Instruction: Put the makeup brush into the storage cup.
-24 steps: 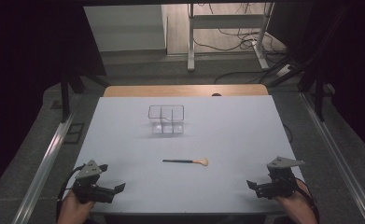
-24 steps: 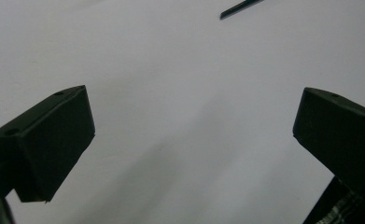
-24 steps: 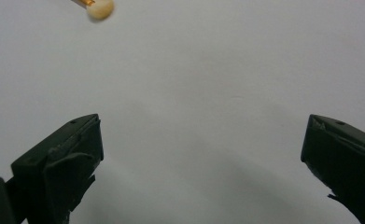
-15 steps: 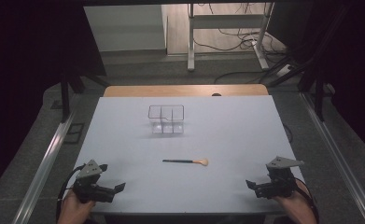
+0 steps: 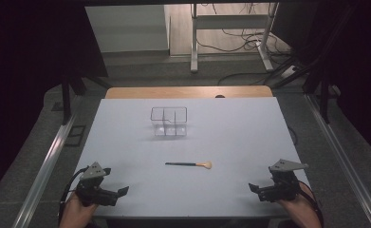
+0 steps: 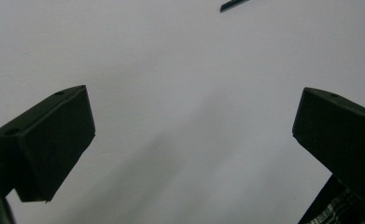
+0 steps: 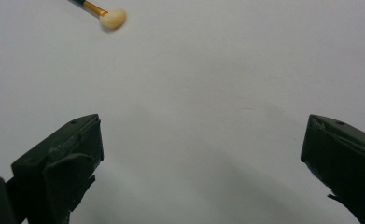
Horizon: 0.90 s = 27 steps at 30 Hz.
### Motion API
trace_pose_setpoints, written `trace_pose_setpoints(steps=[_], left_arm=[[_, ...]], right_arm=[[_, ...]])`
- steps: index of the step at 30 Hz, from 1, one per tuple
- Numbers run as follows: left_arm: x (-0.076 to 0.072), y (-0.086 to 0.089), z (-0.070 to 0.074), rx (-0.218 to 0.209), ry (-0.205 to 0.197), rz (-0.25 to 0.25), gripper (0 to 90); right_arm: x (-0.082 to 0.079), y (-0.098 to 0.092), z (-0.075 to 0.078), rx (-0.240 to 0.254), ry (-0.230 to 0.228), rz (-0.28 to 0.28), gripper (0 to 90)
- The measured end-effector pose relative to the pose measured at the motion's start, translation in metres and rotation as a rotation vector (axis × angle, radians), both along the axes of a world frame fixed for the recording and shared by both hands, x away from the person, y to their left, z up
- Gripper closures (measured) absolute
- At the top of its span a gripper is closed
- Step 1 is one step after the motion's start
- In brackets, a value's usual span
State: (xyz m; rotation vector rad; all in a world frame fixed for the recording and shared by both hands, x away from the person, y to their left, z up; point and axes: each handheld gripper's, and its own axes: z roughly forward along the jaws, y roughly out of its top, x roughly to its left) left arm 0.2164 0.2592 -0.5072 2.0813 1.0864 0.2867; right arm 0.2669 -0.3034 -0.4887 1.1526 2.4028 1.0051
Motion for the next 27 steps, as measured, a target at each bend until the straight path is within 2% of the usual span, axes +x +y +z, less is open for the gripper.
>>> trace_pose_setpoints(steps=[3,9,13,22,27], left_arm=[[0.001,-0.001,0.001,0.010,-0.005,0.008,0.0],[0.005,-0.006,0.001,0.026,0.011,0.025,0.0],[0.009,-0.011,0.004,0.028,0.011,0.013,0.0],[0.017,-0.021,0.007,0.017,0.001,-0.011,0.0],[0.023,-0.029,0.009,0.034,0.002,-0.039,0.0]], right_arm=[[0.000,0.000,0.000,0.010,0.006,-0.002,0.0],[0.001,0.000,0.000,0.011,0.001,-0.008,0.0],[0.001,0.000,0.002,0.014,-0.013,-0.003,0.0],[0.002,0.001,0.001,0.022,-0.007,-0.012,0.0],[0.002,0.001,0.001,0.019,-0.005,-0.012,0.0]])
